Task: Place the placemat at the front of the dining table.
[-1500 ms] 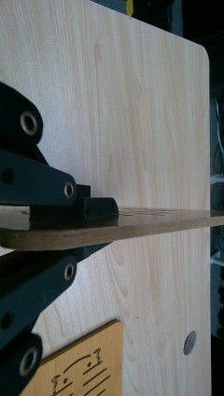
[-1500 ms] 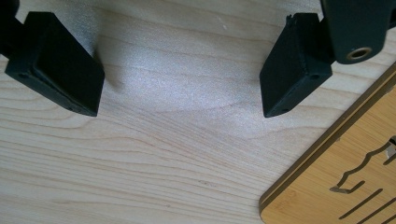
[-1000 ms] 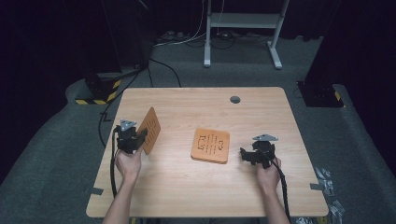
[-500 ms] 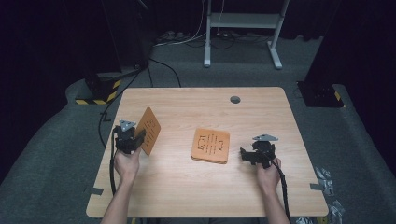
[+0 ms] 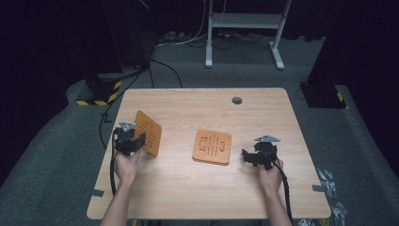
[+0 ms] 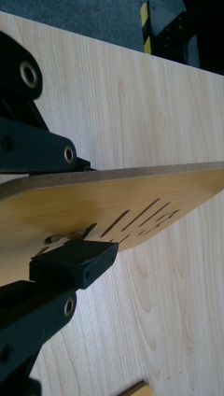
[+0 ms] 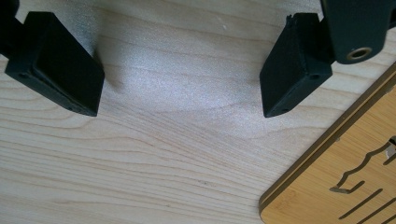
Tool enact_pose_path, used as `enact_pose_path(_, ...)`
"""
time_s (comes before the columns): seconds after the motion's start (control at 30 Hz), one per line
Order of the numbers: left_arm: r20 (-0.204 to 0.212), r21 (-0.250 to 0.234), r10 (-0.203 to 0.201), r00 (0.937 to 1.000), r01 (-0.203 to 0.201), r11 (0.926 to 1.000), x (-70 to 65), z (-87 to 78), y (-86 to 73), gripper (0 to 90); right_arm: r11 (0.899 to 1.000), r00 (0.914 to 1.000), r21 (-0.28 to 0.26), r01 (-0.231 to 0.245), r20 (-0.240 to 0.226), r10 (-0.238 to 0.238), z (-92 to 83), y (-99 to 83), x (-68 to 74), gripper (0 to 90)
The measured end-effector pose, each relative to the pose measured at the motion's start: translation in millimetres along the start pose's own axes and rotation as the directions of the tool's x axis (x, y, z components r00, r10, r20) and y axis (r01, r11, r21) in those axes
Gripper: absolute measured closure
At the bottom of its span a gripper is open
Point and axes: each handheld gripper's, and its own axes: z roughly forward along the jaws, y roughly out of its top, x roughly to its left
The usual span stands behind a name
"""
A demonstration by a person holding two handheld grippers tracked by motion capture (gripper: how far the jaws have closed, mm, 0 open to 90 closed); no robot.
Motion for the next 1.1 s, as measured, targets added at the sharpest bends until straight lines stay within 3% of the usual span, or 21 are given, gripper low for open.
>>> enact_pose_path(0.33,-0.03,0.032,-0.019,0.9994,0.02,0.9993,10.1,3.9,-4.6,52.5,1.0,1.0,0.0,0.0,0.0,0.0,0.0,0.0,0.0,13.6)
enact_pose_path(0.47,-0.031,0.035,-0.048,0.9984,0.049,0.9982,13.0,7.3,-7.0,49.0,1.0,1.0,-0.001,0.0,0.001,0.0,0.1,0.0,0.1,13.6)
enact_pose_path(0.67,-0.046,0.048,-0.054,0.9975,0.056,0.9972,16.8,11.2,-8.8,44.2,1.0,1.0,0.001,0.0,-0.001,0.0,-0.1,0.1,-0.1,13.6)
enact_pose_path(0.8,-0.057,0.083,-0.037,0.9977,0.041,0.9957,17.7,16.3,-11.4,39.0,1.0,1.0,0.0,0.0,0.0,0.0,0.0,0.0,-0.1,13.6)
enact_pose_path(0.87,-0.045,0.092,-0.047,0.9979,0.051,0.9944,19.2,18.8,-13.7,37.2,1.0,1.0,-0.001,0.0,0.001,0.0,0.1,0.0,0.0,13.6)
enact_pose_path(0.93,-0.042,0.092,-0.064,0.9971,0.068,0.9935,19.2,20.3,-14.6,35.3,1.0,1.0,-0.001,0.0,0.001,0.0,0.1,0.0,0.0,13.6)
enact_pose_path(1.1,-0.041,0.068,-0.055,0.9976,0.058,0.996,20.3,15.8,-12.5,33.4,1.0,1.0,0.002,-0.001,-0.003,0.001,-0.1,0.1,0.1,13.5)
